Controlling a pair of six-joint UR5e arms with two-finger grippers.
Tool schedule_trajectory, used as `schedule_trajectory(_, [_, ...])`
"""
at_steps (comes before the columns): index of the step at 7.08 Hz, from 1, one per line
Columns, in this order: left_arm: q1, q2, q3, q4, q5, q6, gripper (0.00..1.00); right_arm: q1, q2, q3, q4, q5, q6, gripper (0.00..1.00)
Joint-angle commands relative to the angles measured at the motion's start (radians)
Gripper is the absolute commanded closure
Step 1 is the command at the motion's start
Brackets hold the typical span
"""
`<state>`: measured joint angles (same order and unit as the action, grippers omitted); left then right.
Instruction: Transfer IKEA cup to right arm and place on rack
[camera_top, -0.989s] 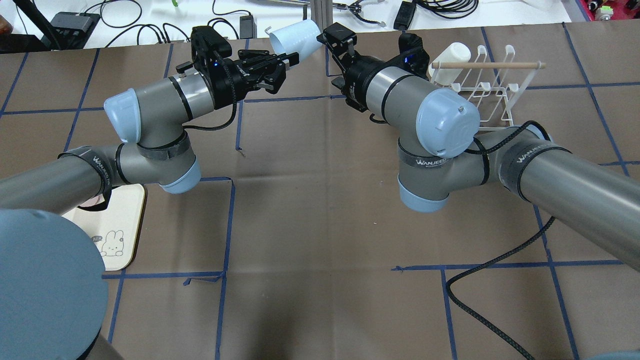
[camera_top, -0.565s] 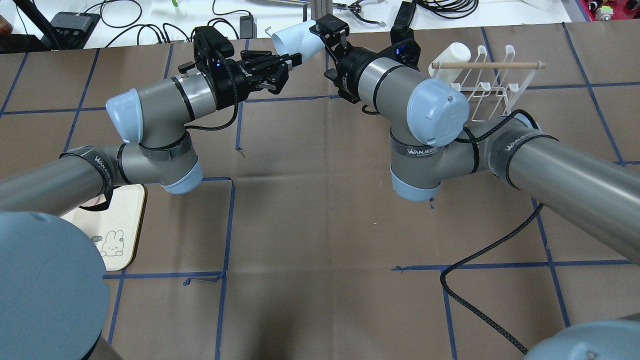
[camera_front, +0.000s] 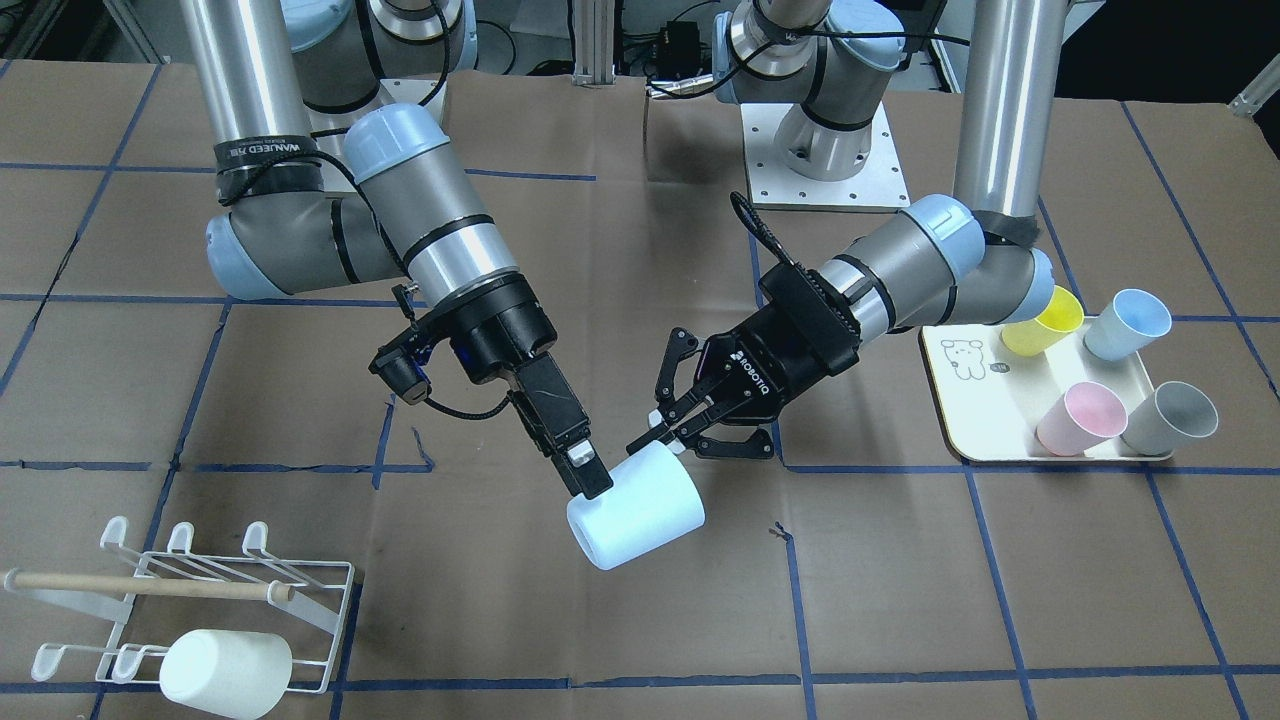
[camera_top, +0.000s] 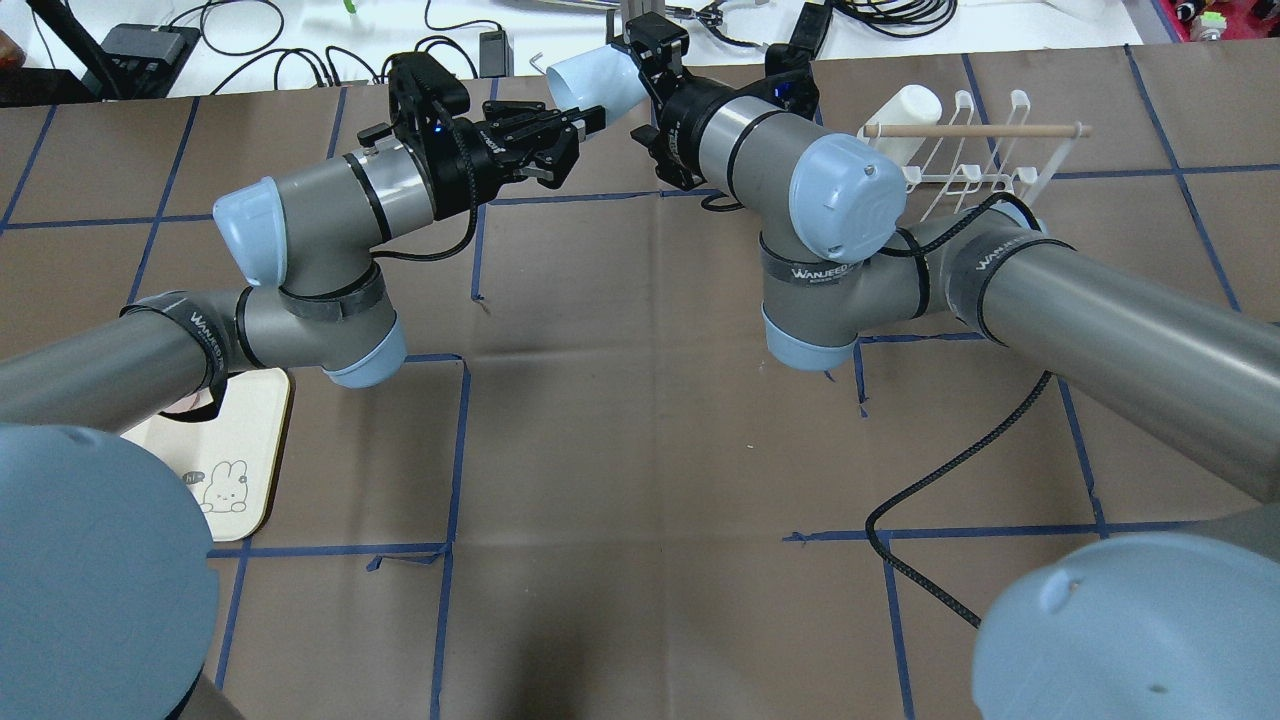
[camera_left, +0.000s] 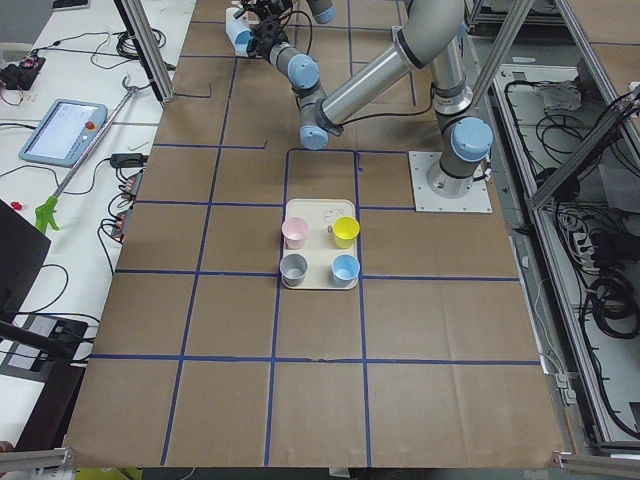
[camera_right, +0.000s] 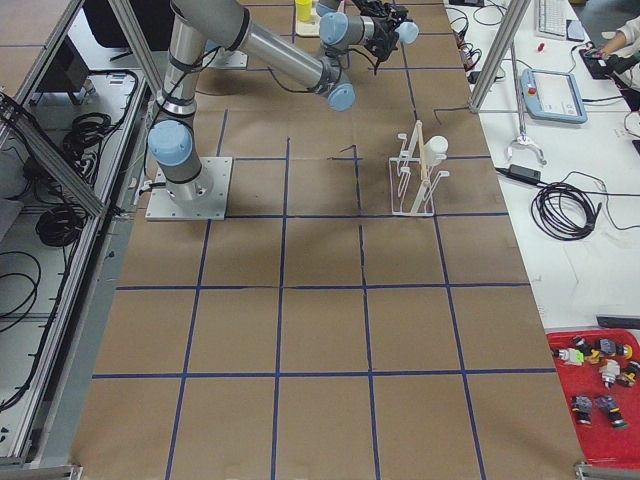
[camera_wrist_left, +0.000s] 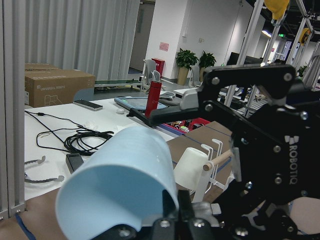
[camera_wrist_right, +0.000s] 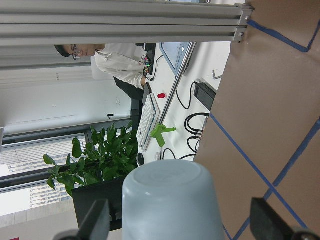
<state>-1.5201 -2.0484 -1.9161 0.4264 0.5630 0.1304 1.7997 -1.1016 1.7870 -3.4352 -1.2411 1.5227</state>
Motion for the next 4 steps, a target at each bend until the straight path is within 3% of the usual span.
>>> schedule_trajectory(1, [0.0,-0.001,0.0,0.0,0.0,0.0,0.9,0.006,0.014,-0.015,0.001,0.0,0.004,0.0])
schedule_trajectory(4, [0.0,0.0,0.0,0.0,0.002,0.0,0.9,0.033,0.068,-0.075,0.002,-0.001,0.005,0.0])
